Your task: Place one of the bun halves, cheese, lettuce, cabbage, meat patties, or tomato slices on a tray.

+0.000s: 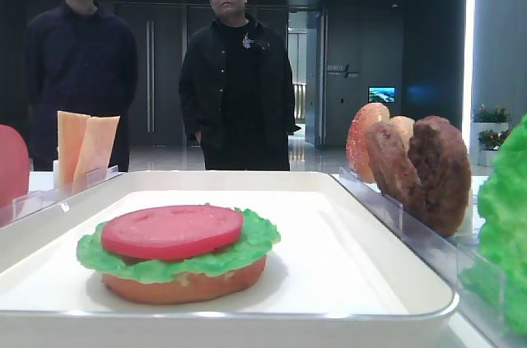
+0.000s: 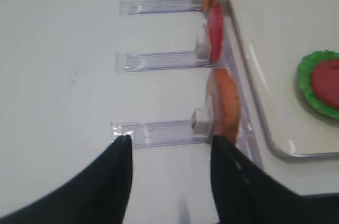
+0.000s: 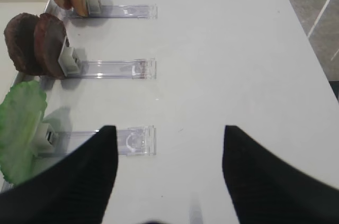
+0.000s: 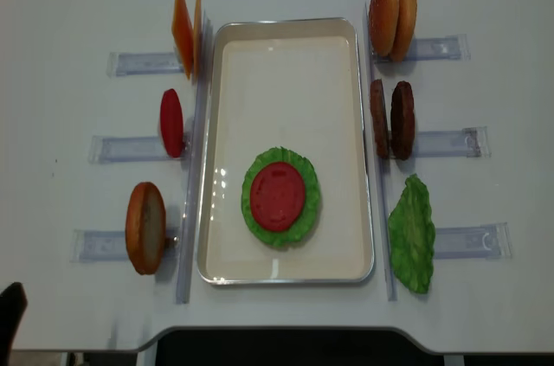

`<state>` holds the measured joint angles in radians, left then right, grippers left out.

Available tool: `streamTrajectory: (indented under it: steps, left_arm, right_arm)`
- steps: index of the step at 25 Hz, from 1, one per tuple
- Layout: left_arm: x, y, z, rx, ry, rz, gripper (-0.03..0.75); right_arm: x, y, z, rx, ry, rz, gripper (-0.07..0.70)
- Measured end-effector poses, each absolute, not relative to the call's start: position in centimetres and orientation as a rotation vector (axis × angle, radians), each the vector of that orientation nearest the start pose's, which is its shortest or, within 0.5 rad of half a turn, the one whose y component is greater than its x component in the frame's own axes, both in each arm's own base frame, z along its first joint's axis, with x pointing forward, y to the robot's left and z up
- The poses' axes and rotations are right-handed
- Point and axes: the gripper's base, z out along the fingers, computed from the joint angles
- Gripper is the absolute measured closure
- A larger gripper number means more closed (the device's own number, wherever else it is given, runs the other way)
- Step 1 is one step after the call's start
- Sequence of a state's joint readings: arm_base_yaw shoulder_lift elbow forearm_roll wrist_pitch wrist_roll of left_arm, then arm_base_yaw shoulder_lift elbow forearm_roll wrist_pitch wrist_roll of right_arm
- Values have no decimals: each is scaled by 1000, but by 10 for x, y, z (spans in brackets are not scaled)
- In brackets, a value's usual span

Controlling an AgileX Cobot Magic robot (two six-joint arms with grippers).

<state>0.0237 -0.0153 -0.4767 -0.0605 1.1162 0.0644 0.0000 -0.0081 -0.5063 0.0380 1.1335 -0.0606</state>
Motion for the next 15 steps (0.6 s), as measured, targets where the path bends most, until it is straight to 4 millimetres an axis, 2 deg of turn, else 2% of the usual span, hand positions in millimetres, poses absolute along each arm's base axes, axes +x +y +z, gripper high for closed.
streamTrajectory:
  steps: [4, 6, 10, 12, 15]
  left_arm:
    - [-7, -9, 267, 81, 2101, -59, 357]
    - [-7, -9, 267, 79, 2101, -59, 332]
    - [-7, -9, 267, 76, 2101, -59, 104]
    - [-7, -8, 267, 71, 2102, -58, 54]
    - [-7, -8, 267, 61, 2102, -54, 29]
  right_arm:
    - [-10, 3, 273, -67, 2101, 9, 216]
    - [-10, 3, 273, -67, 2101, 9, 216]
    - [-10, 3, 273, -67, 2101, 9, 216]
    - [-10, 3, 273, -67, 2101, 9, 216]
    - [-10, 3, 273, -67, 2101, 9, 216]
